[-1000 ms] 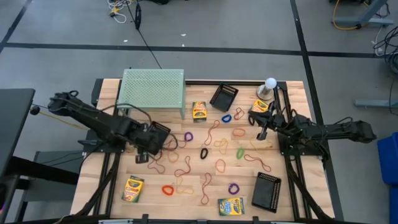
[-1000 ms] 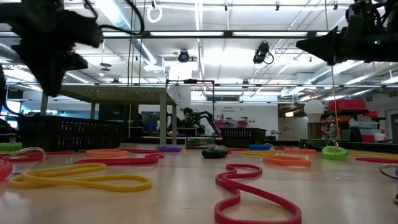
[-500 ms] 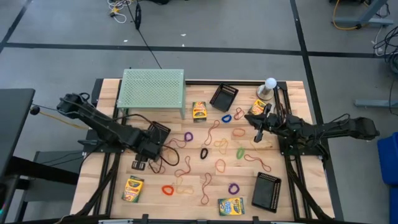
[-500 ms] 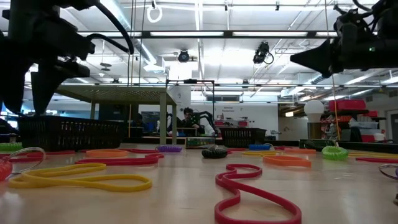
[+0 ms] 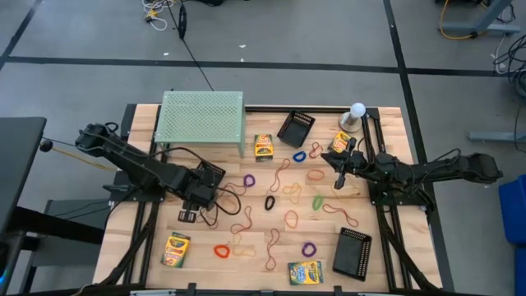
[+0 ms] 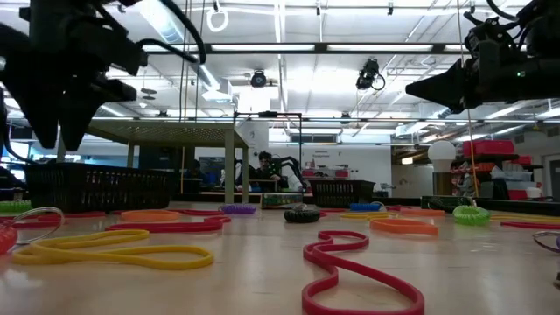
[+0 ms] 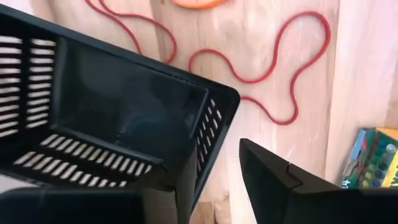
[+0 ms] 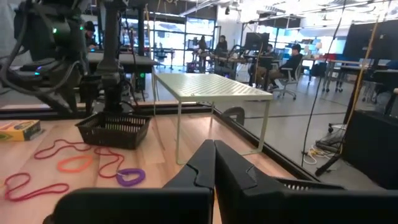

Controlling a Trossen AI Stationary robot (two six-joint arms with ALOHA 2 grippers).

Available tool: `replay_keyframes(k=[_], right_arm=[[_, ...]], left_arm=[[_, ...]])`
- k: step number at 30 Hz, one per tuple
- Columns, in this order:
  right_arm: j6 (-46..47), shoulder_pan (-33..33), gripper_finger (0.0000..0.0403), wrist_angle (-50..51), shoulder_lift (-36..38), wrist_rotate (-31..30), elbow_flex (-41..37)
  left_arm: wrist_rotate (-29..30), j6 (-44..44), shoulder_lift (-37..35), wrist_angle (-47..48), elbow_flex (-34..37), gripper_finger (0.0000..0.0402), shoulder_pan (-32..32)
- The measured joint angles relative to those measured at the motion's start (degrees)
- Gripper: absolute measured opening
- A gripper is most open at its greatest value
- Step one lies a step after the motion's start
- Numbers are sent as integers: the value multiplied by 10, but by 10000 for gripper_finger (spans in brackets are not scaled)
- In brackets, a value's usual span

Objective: Pick & Place Office Desk Supplies
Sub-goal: Put the black bin on the shelf

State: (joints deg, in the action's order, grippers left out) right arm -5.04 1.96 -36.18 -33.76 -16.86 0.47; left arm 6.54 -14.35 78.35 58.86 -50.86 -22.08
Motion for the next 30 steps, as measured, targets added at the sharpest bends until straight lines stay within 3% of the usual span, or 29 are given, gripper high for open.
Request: replay_keyframes(k=[11,15,19,24,30], right_arm=[[0,0,5,0,0,4,0],[1,0,5,-1,0,4,0],[6,0,5,-1,0,5,0],[9,0,5,-1,0,8,0],[14,0,5,0,0,8,0]], left_arm=[[-4,-67,8,10,-16,92,16],[17,-39,8,23,-16,58,10],[-11,5,12,26,-16,37,11],[-39,-19,29,21,-16,66,10],[-30,-27,35,32,-16,124,10]])
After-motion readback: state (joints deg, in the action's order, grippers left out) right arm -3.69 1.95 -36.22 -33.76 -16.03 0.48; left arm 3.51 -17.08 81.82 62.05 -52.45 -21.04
